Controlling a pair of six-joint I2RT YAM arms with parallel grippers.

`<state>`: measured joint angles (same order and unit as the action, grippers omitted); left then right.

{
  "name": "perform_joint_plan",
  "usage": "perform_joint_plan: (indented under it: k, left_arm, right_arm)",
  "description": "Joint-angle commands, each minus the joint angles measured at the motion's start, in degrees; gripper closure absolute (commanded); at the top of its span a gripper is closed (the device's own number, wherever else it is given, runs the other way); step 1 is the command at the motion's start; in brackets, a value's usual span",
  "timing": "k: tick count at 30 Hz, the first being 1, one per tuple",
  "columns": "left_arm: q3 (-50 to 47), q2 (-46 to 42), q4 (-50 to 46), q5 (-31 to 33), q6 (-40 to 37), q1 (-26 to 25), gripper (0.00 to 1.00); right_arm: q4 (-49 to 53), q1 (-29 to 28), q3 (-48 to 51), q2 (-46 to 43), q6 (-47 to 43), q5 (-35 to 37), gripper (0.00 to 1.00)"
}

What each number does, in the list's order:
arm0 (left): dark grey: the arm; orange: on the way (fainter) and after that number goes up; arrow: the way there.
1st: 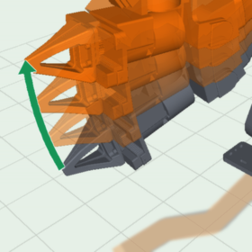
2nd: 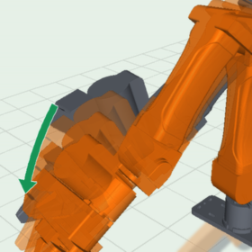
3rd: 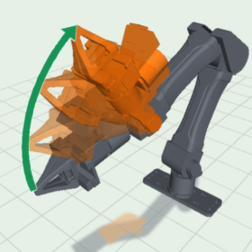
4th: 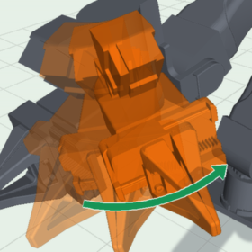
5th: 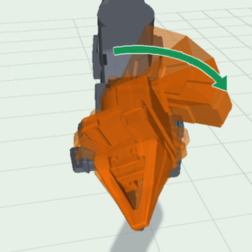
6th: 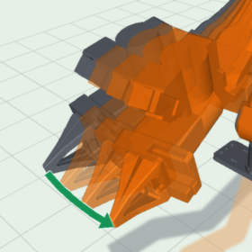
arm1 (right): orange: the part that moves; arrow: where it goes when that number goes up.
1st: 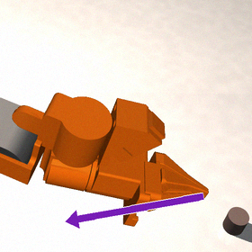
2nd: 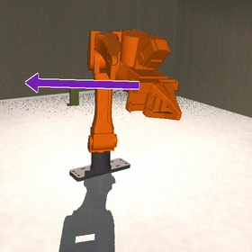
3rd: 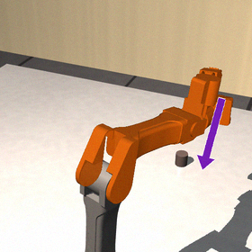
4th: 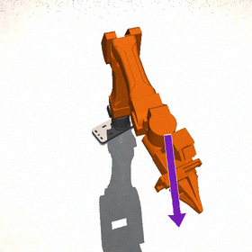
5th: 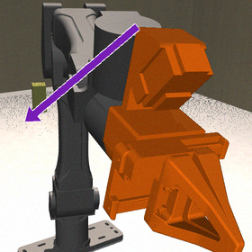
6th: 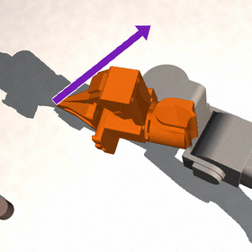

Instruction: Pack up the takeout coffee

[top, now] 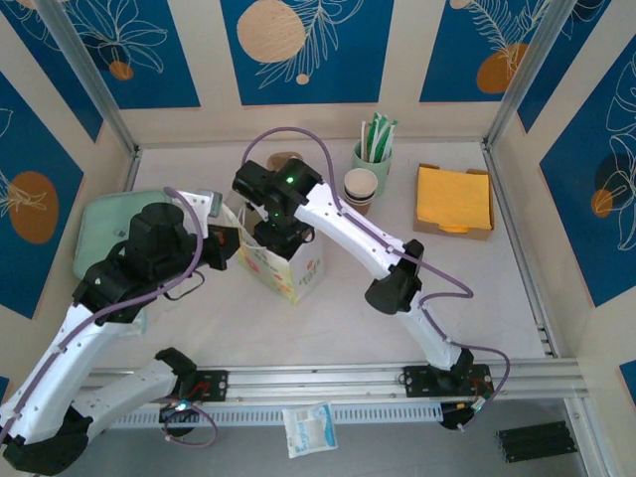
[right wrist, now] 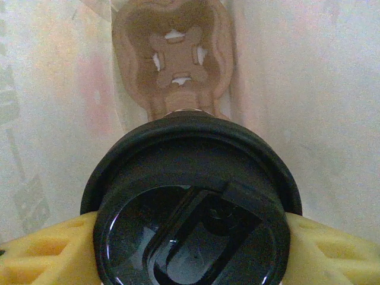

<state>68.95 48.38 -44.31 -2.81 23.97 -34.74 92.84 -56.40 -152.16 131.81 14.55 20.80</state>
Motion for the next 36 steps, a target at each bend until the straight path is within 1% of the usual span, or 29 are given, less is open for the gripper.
perform_joint_plan:
  k: [1,7,14,20,36]
  left_arm:
    - [-0.55,-0.83,1.03,-0.79,0.39,0.09,1.0]
    - [-0.61,-0.86,0.86,-0.4,0.46,0.1,1.0]
    - [-0.46,-0.92,-0.1,0.78,0.46,0.06,1.0]
    - [-0.43,-0.92,-0.29,1.31,0.49,0.03,1.0]
    - [-0.48,-0.78,-0.43,1.4,0.45,0.06,1.0]
  right_arm:
    - [3.67,0.16,-1.05,0.2,0.3,-0.35,0.44]
    - [3.07,-0.02,1.5,-0.86,-1.76,0.84,0.47]
    - [2.32,0.32,4.37,-2.28,-3.4,2.06,0.47]
    - [1.06,0.75,6.84,-3.82,-4.92,1.87,0.47]
    - [-1.11,0.94,10.08,-3.53,-4.76,-0.05,0.46]
